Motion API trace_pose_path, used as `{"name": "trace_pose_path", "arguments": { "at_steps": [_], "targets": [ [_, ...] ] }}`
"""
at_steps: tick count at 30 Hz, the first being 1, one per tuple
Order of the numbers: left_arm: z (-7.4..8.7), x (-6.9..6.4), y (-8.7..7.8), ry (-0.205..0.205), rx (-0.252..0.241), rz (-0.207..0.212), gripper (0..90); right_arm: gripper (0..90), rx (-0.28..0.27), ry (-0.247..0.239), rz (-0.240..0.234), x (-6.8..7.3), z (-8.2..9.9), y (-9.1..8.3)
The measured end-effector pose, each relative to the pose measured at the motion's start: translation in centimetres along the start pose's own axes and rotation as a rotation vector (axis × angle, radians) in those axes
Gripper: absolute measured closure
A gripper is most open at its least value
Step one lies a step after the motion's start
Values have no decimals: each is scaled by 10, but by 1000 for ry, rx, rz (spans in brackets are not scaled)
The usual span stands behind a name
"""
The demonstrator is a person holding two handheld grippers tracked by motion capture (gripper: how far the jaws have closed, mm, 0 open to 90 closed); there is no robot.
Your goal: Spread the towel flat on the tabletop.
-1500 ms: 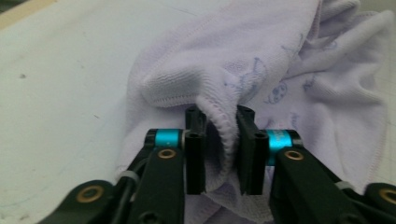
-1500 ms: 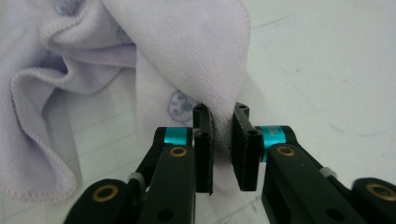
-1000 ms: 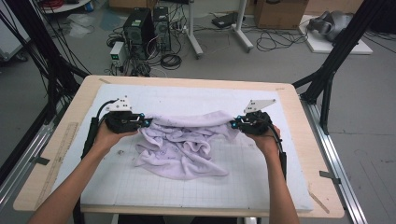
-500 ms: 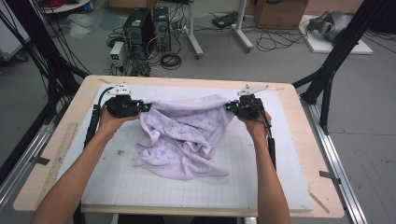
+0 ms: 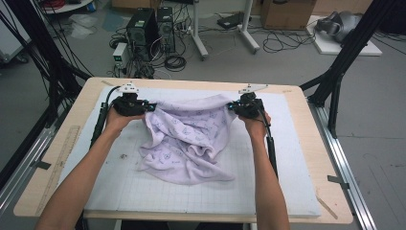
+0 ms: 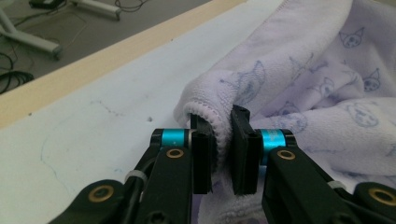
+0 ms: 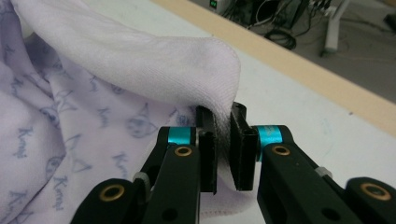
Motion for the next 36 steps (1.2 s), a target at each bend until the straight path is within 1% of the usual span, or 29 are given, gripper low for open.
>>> {"name": "trace_pose_path", "arguments": {
  "at_steps": [1, 4, 5, 6, 7, 8, 9, 10, 11, 12, 13, 15, 16, 18, 20, 21, 22, 23, 24, 26, 28, 29, 31, 33, 35, 36],
  "targets": [
    [1, 1, 1, -9, 7, 0, 761, 816, 10, 3, -4, 0, 1, 3],
    [3, 2, 2, -17, 18, -5, 671, 715, 29, 12, -1, 0, 3, 6],
    [3, 2, 1, -17, 14, -10, 619, 657, 24, 17, -18, 1, 3, 7],
    [3, 3, 0, -27, 8, -14, 555, 587, 24, 18, -29, 1, 3, 7],
    [2, 4, -1, -35, 5, -16, 507, 525, 30, 17, -23, 2, 3, 6],
    [2, 5, -2, -39, -2, -20, 448, 495, 29, 22, -29, 3, 3, 5],
    [1, 5, -5, -39, -11, -15, 405, 470, 21, 23, -48, 4, 2, 4],
    [0, 5, -7, -41, -24, -1, 384, 426, 9, 20, -57, 5, 1, 1],
    [-2, 4, -9, -49, -36, -1, 342, 361, -6, 19, -62, 6, 0, -2],
    [-3, 3, -11, -52, -44, -7, 286, 314, -17, 24, -75, 7, -1, -4],
    [-4, 2, -13, -43, -53, -3, 242, 275, -22, 27, -84, 9, -2, -5],
    [-5, -1, -17, -33, -57, 13, 186, 150, -27, 18, -80, 12, -3, -10],
    [-5, -3, -19, -25, -56, 23, 167, 109, -29, 24, -82, 13, -4, -11],
    [-5, -6, -25, -27, -67, 52, 106, 96, -32, 22, -109, 17, -5, -15],
    [-5, -9, -30, -34, -74, 69, 61, 5, -35, 12, -139, 24, -7, -18],
    [-5, -11, -33, -33, -80, 85, 51, 5, -35, 9, -155, 27, -8, -20],
    [-4, -13, -37, -35, -84, 91, 30, 5, -34, -6, -172, 31, -9, -22],
    [-3, -16, -40, -31, -81, 101, 17, 5, -30, -22, -180, 37, -11, -23],
    [-2, -19, -44, -18, -83, 113, 17, 5, -25, -48, -184, 41, -12, -25],
    [3, -25, -51, 8, -87, 120, 17, 5, -23, -84, -192, 52, -14, -31],
    [8, -33, -58, 33, -88, 131, 17, 5, -53, -123, -233, 61, -15, -36],
    [9, -35, -60, 49, -86, 131, 17, 5, -57, -134, -245, 66, -14, -38],
    [14, -40, -67, 73, -85, 134, 17, 5, -49, -149, -248, 69, -10, -42],
    [17, -43, -72, 88, -83, 139, 17, 5, -46, -152, -258, 73, -5, -46],
    [21, -48, -77, 101, -53, 148, 17, 5, -47, -160, -258, 76, 1, -51],
    [23, -51, -80, 110, -58, 147, 17, 6, -45, -160, -259, 78, 4, -54]
  ]
}}
Point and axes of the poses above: each handheld gripper's, and its own axes: y roughly forward along the jaws, z roughly out of its underside, x roughly to its left, the point moved 4 cm from there along y, roughly forward along the jaws, and after that the axes turned 10 degrees about -z, right-handed, at the moved point
